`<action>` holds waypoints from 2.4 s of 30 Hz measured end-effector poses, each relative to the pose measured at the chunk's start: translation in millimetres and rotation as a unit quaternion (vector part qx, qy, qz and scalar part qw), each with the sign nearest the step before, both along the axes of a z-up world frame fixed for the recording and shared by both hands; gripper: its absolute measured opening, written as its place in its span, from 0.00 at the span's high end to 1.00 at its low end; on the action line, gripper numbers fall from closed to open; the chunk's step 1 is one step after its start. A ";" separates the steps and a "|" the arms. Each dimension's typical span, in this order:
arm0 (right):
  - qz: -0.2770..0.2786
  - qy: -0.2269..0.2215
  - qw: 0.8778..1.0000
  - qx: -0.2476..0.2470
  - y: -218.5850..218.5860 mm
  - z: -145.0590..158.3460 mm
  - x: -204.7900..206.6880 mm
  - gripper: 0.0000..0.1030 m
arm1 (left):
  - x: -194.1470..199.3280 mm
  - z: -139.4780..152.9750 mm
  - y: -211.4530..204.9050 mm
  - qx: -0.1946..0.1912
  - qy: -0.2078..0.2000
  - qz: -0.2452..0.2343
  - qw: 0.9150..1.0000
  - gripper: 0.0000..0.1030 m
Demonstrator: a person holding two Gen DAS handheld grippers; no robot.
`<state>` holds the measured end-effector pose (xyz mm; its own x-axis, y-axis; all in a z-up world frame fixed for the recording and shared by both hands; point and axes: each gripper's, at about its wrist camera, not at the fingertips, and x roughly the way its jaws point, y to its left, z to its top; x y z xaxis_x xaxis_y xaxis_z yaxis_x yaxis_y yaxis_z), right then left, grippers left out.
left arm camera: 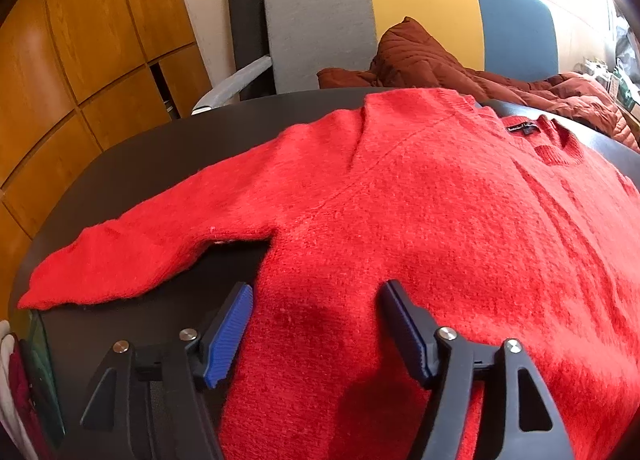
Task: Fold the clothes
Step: 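Grasp the sleeve cuff with the right tool and lift it, then carry the cuff across the sweater body with the right tool and release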
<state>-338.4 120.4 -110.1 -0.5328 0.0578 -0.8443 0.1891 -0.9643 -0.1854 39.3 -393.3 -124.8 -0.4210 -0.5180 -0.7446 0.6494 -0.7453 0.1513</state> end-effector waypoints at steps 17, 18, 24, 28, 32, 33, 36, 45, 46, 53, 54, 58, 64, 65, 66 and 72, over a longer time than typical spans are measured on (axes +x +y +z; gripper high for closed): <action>-0.036 0.022 0.989 -0.138 75.0 57.9 39.6 0.84 | -1.0 0.6 1.3 -0.009 -0.005 0.004 1.000 0.28; -0.036 0.029 0.987 -0.157 77.8 67.7 44.2 0.84 | -1.0 0.7 1.3 -0.009 -0.005 0.004 1.000 0.28; -0.023 0.086 0.966 -0.242 82.6 141.1 74.9 0.84 | 0.0 1.0 0.0 -0.004 -0.001 0.004 1.000 0.28; 0.010 0.114 0.951 -0.286 67.5 185.6 92.3 0.84 | 2.3 0.9 -2.1 0.005 0.005 0.005 1.000 0.28; 0.068 0.132 0.938 -0.314 18.6 222.3 110.0 0.84 | 6.5 0.4 -5.5 0.022 0.016 0.006 1.000 0.28; 0.087 0.134 0.935 -0.317 1.1 230.0 114.6 0.84 | 7.7 0.1 -6.4 0.026 0.018 0.006 0.999 0.28; 0.141 0.129 0.928 -0.319 -59.5 240.5 132.5 0.84 | 10.6 -0.4 -9.0 0.039 0.026 0.008 0.999 0.28; 0.294 0.056 0.896 -0.327 -237.2 210.3 193.2 0.84 | 12.4 -2.0 -10.1 0.051 0.033 0.010 0.998 0.28; 0.310 0.046 0.893 -0.323 -253.6 201.9 201.9 0.84 | 12.3 -2.1 -9.4 0.053 0.035 0.010 0.998 0.28; 0.353 -0.037 0.885 -0.301 -321.2 134.2 238.9 0.66 | 13.6 -2.6 -11.1 0.058 0.038 0.010 0.998 0.27; 0.351 -0.044 0.886 -0.302 -323.4 127.0 242.4 0.61 | 13.8 -2.7 -11.4 0.059 0.039 0.010 0.997 0.27; 0.344 -0.065 0.884 -0.310 -304.3 106.1 249.1 0.51 | 14.4 -3.0 -12.3 0.060 0.040 0.010 0.997 0.27; 0.319 -0.088 0.904 -0.270 -258.6 55.2 274.5 0.51 | 14.9 -3.3 -12.2 0.060 0.040 0.010 0.997 0.27; 0.313 -0.092 0.908 -0.263 -250.4 45.5 278.9 0.51 | 14.7 -3.3 -12.0 0.060 0.040 0.010 0.997 0.27; 0.312 -0.092 0.909 -0.262 -243.4 40.8 284.3 0.51 | 14.3 -3.3 -11.9 0.059 0.040 0.010 0.997 0.27; 0.320 -0.104 0.911 -0.237 -220.1 12.7 311.1 0.46 | 13.0 -3.5 -12.2 0.060 0.040 0.011 0.997 0.27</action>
